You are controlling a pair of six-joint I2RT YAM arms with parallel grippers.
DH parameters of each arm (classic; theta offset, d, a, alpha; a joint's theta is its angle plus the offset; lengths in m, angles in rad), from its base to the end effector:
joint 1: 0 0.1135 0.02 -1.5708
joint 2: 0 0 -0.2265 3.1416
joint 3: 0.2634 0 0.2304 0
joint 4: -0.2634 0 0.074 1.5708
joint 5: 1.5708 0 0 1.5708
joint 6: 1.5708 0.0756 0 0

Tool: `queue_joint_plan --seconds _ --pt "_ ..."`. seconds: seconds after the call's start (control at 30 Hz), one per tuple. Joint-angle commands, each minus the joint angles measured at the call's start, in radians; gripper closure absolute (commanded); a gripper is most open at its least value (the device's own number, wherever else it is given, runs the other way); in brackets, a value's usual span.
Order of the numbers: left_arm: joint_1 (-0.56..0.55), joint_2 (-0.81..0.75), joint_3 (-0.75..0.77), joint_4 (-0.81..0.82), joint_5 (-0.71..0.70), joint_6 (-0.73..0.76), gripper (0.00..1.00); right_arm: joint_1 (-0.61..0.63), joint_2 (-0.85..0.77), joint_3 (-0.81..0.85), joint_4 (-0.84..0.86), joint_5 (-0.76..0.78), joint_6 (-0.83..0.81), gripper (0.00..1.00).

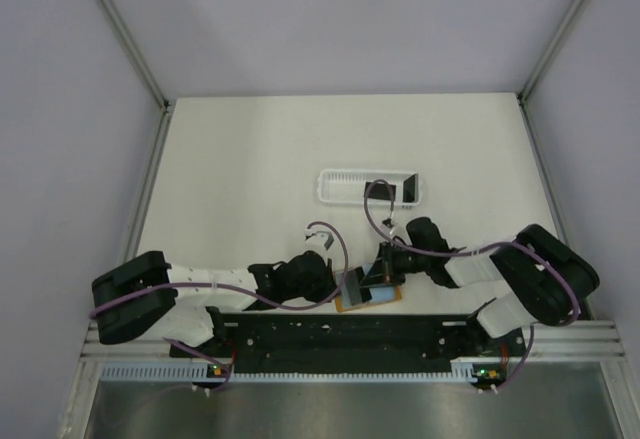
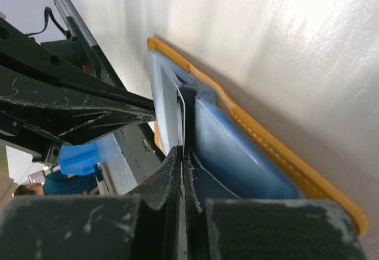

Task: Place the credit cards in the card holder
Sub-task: Insert the credit card into the card holder.

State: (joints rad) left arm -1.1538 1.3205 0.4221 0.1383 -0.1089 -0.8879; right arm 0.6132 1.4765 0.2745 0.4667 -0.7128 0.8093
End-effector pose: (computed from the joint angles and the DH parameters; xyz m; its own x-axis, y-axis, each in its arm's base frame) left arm 0.1118 -0.2321 0.0935 -0.8564 0.0293 -0.5155 0.3370 0.7882 -0.5150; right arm 0.1614 0.1740 0.0651 -0.9807 -0.0206 -0.1942 -0.1770 0.5137 0.8395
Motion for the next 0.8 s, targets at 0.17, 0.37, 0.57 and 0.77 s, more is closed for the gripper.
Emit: queue_joint_plan --seconds 0.17,0.37,0.57,0.77 --pt "-0.001 0.013 -0.011 -0.059 -0.015 0.012 1.00 0.048 -0.145 0.049 -0.227 0.128 -0.064 0.71" --pt "-0.001 0.016 -0.014 -0.054 -0.017 0.010 1.00 0.048 -0.335 0.146 -0.569 0.286 -0.165 0.55" --pt "-0.001 0.019 -0.017 -0.048 -0.014 0.010 1.00 0.048 -0.377 0.166 -0.646 0.343 -0.179 0.48" --pt "-0.001 0.011 -0.020 -0.052 -0.017 0.009 1.00 0.048 -0.355 0.161 -0.633 0.388 -0.164 0.88"
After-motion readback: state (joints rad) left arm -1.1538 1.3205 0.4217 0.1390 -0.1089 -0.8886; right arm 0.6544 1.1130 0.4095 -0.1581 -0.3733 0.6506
